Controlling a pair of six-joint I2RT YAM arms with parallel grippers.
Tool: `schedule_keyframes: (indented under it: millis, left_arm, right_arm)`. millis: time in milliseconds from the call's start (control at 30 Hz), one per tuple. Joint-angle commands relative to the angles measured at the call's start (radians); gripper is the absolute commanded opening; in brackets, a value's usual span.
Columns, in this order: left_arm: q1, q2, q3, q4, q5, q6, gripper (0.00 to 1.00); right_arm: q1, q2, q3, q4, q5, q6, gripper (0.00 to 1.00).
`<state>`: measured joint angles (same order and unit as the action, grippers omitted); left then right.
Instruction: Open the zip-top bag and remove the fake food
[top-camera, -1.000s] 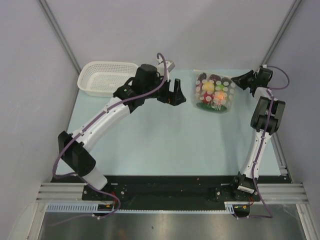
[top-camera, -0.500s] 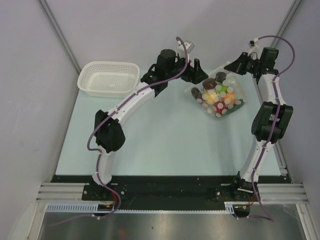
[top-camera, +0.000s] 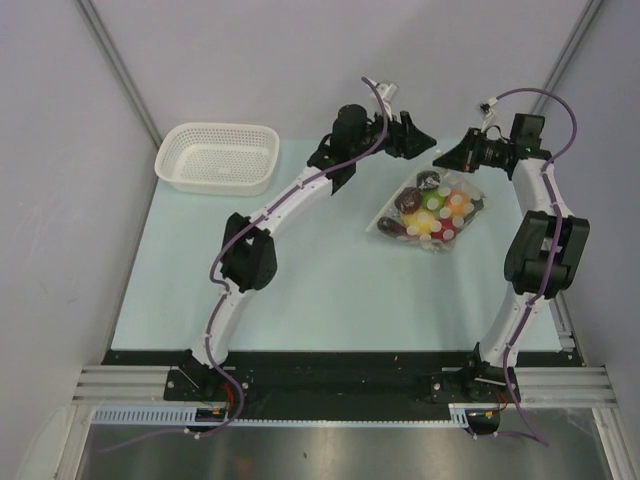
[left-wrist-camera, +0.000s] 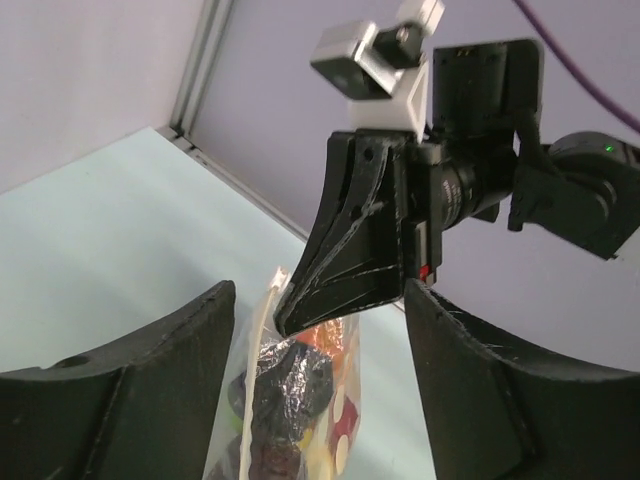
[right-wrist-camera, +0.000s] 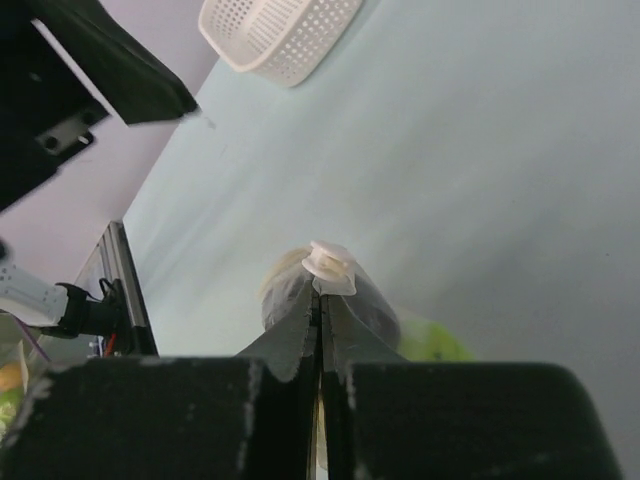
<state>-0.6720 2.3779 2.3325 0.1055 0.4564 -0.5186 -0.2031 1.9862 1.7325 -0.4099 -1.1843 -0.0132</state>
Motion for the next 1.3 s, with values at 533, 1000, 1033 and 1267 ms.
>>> schedule_keyframes:
  millis: [533,1000,1033,1267]
  left_arm:
    - [-0.021,0.044,0.030,0.062,0.125,0.084,0.39]
    - [-0.035,0.060,0.037,0.048,0.162,0.269,0.54]
    - [-0.035,0.063,0.037,0.065,0.157,0.266,0.53]
    - [-0.046,0.090,0.056,0.102,0.180,0.229,0.41]
  right_arm:
    - [-0.015,-0.136,-0.100,0.120,-0.147,0.113,0.00]
    - [-0.019,-0.168,-0.137,0.209,-0.170,0.194,0.00]
    - [-0.019,-0.168,-0.137,0.207,-0.170,0.194,0.00]
    - [-0.007,-0.179,-0.152,0.181,-0.176,0.177,0.00]
